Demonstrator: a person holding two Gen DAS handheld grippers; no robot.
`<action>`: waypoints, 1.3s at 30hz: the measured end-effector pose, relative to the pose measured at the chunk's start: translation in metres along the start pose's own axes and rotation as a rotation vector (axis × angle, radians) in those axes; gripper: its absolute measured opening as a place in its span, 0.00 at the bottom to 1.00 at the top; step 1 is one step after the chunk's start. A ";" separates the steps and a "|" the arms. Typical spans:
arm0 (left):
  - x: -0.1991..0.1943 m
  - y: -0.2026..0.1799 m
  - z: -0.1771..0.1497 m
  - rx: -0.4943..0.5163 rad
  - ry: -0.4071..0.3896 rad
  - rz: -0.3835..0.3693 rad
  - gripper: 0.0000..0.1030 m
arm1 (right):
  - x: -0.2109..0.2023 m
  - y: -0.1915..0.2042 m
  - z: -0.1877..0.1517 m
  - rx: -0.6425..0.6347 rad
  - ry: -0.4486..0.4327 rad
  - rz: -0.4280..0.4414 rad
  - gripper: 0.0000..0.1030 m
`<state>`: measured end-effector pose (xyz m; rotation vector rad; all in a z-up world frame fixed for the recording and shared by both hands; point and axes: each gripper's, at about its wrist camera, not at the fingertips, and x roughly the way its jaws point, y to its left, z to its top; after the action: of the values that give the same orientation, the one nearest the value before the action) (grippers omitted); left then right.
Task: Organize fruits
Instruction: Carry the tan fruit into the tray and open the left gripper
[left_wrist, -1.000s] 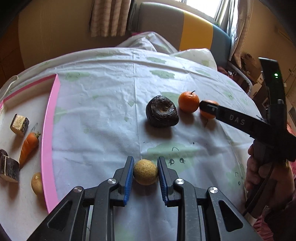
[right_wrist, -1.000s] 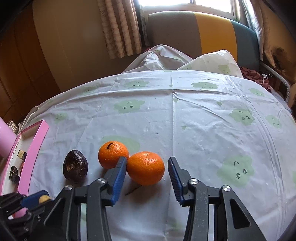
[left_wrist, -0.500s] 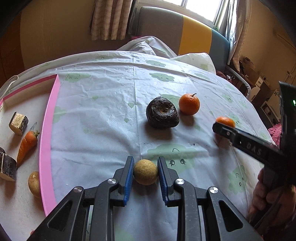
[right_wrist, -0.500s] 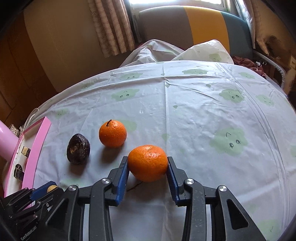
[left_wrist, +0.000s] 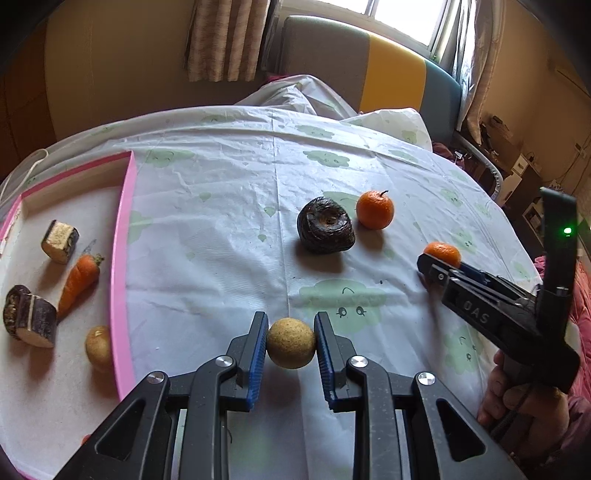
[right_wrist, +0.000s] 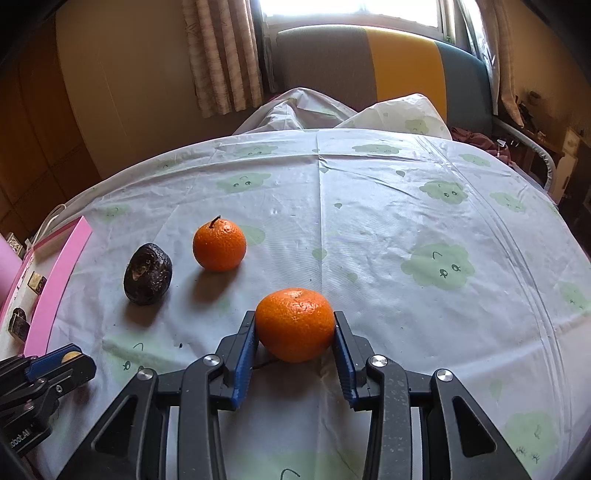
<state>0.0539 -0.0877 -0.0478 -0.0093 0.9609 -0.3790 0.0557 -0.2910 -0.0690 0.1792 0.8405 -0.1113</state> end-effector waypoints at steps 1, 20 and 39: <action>-0.005 0.000 0.000 0.000 -0.008 -0.006 0.25 | 0.000 0.001 0.000 -0.002 0.000 -0.002 0.38; -0.075 0.065 0.005 -0.106 -0.128 0.052 0.25 | 0.001 0.005 -0.002 -0.029 -0.003 -0.030 0.38; -0.042 0.204 0.046 -0.364 -0.073 0.280 0.30 | 0.000 0.004 -0.002 -0.031 -0.003 -0.030 0.38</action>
<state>0.1324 0.1087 -0.0237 -0.2160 0.9329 0.0572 0.0549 -0.2865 -0.0704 0.1376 0.8415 -0.1268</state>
